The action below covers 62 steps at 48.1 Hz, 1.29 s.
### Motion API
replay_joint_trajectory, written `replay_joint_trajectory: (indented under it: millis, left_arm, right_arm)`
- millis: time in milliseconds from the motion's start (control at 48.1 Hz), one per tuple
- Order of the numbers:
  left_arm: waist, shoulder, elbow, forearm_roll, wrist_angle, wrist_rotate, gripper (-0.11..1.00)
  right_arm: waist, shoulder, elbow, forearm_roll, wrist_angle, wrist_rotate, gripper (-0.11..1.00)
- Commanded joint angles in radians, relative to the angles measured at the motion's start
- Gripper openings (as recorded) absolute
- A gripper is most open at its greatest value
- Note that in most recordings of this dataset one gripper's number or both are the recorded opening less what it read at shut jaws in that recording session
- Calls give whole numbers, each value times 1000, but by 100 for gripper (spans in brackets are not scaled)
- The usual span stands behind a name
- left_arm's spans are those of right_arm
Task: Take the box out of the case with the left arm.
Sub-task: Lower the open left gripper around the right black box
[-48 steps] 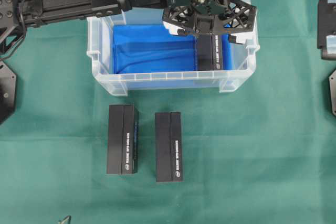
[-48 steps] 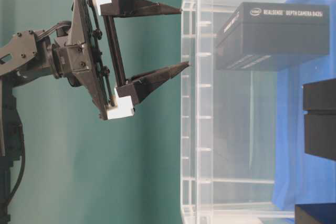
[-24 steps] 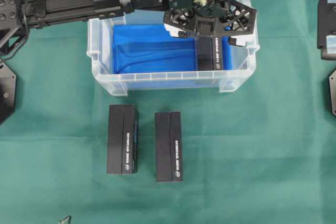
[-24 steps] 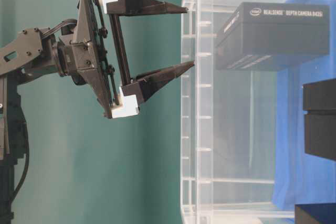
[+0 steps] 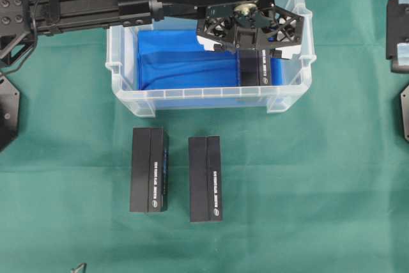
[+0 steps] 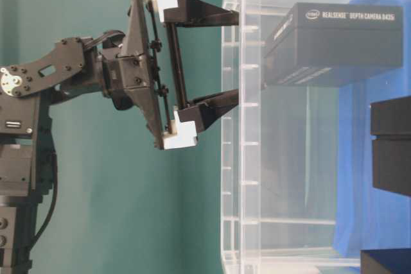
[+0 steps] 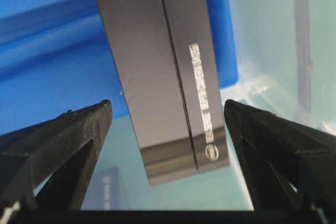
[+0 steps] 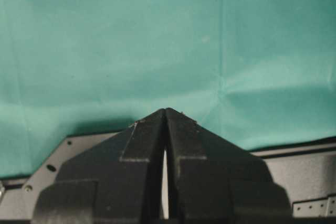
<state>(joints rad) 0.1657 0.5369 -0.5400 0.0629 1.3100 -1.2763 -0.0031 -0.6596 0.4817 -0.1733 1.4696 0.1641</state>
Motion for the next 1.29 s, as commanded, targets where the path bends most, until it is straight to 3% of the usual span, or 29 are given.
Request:
replay_joint_trajectory:
  millis: [0, 582, 1269]
  left_arm:
    - [0, -32, -3, 5, -20, -6, 89]
    - [8, -20, 34, 6, -72, -61, 89]
    - [21, 8, 64, 5, -109, -61, 89]
  right_arm:
    - [2, -2, -11, 2, -3, 2, 0]
    - [2, -2, -11, 2, -2, 0, 0]
    - [2, -2, -9, 2, -2, -5, 0]
